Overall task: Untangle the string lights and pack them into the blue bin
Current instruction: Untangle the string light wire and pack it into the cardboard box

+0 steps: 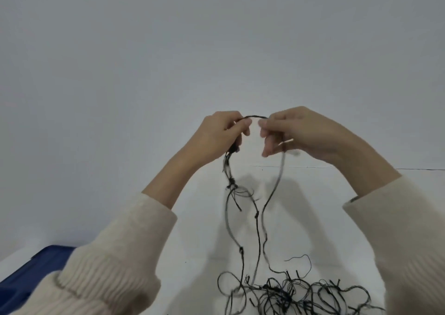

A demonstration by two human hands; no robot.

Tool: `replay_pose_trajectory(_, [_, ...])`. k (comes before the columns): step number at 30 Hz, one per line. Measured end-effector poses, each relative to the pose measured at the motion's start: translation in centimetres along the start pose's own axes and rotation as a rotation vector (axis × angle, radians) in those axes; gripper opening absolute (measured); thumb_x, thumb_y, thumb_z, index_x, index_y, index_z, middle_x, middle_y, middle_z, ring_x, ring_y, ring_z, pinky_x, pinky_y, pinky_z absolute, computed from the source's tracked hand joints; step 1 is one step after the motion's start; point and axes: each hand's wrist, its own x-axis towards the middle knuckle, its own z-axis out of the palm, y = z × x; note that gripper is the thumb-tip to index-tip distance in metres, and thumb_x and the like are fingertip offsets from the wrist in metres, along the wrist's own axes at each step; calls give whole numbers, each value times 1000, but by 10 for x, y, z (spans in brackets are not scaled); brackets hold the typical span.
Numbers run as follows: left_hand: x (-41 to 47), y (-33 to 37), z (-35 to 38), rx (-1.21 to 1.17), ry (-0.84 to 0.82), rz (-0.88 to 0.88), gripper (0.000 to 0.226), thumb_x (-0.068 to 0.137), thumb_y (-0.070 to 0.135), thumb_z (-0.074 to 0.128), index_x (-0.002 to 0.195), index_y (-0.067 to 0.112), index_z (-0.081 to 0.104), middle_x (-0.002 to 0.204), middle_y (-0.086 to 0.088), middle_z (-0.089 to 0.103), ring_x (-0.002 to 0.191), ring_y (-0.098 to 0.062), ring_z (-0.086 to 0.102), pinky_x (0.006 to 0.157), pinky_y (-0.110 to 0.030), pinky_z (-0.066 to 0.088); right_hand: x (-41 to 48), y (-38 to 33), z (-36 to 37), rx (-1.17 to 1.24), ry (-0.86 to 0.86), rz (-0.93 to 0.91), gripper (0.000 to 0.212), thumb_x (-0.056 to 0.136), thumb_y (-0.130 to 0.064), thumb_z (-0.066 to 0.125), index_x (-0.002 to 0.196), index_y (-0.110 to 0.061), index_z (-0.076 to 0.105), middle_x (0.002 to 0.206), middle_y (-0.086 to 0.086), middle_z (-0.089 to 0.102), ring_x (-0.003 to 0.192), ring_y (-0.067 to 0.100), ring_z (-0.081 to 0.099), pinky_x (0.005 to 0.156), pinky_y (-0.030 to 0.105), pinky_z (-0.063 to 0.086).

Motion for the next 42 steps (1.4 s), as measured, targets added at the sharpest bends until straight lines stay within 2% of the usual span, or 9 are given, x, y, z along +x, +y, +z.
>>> replay_pose_trajectory(5, [-11,-15,0,-103,-179,-81,19,92,27,56,82,12,64,75,1,58,68,-12,63,70,-29,54,1,0,-11,243,130,-7,26,94,-27,54,79,-8,66,46,-1,46,42,15,47,53,26,52])
replay_pose_trajectory(11, [-12,-13,-7,-365,-281,-209,26,90,27,60,109,11,65,72,5,55,51,-11,41,54,-18,43,2,6,-9,394,270,-86,27,96,-28,50,82,-10,65,46,-3,42,39,14,40,49,24,47])
replay_pose_trajectory(17, [-22,-35,-15,-352,-353,-270,24,95,28,51,101,12,68,60,7,45,48,-10,35,51,-17,38,-2,20,-34,479,503,-57,27,96,-26,48,79,-12,63,40,-6,39,36,12,34,49,24,43])
replay_pose_trajectory(21, [-19,-43,-12,-271,-210,-286,27,97,28,47,98,10,67,59,7,46,47,-9,36,50,-18,36,-11,32,-35,152,388,37,27,95,-23,51,79,-8,66,48,0,42,35,13,33,48,26,40])
replay_pose_trajectory(25, [-9,-45,-1,-94,-204,-289,26,97,28,46,93,11,65,66,3,55,49,-9,45,49,-17,40,-19,36,-26,-1,301,116,27,95,-22,50,79,-8,68,49,1,43,34,11,29,46,25,35])
replay_pose_trajectory(32, [-39,-83,59,-2,-379,-355,23,96,26,46,93,13,65,88,-2,66,78,-14,55,70,-22,43,-34,60,-5,191,231,204,25,94,-24,50,82,-10,68,43,-2,41,37,12,20,38,20,21])
replay_pose_trajectory(35, [-66,-110,95,-5,-395,-368,24,96,28,47,110,16,62,106,-3,63,90,-13,55,71,-19,40,-40,82,6,322,234,249,24,94,-23,49,85,-10,68,42,-2,40,34,10,19,36,19,20])
replay_pose_trajectory(38, [-97,-143,122,55,-459,-444,41,93,31,54,132,22,45,122,-4,50,111,-18,48,87,-24,37,-48,102,15,417,215,270,24,94,-22,49,86,-9,68,42,-2,41,33,8,19,36,18,19])
replay_pose_trajectory(42, [-135,-182,146,174,-665,-548,25,88,23,63,110,13,59,113,-7,60,101,-19,56,77,-19,40,-56,121,26,421,129,300,25,94,-22,47,87,-9,67,43,-2,40,32,7,18,35,18,20])
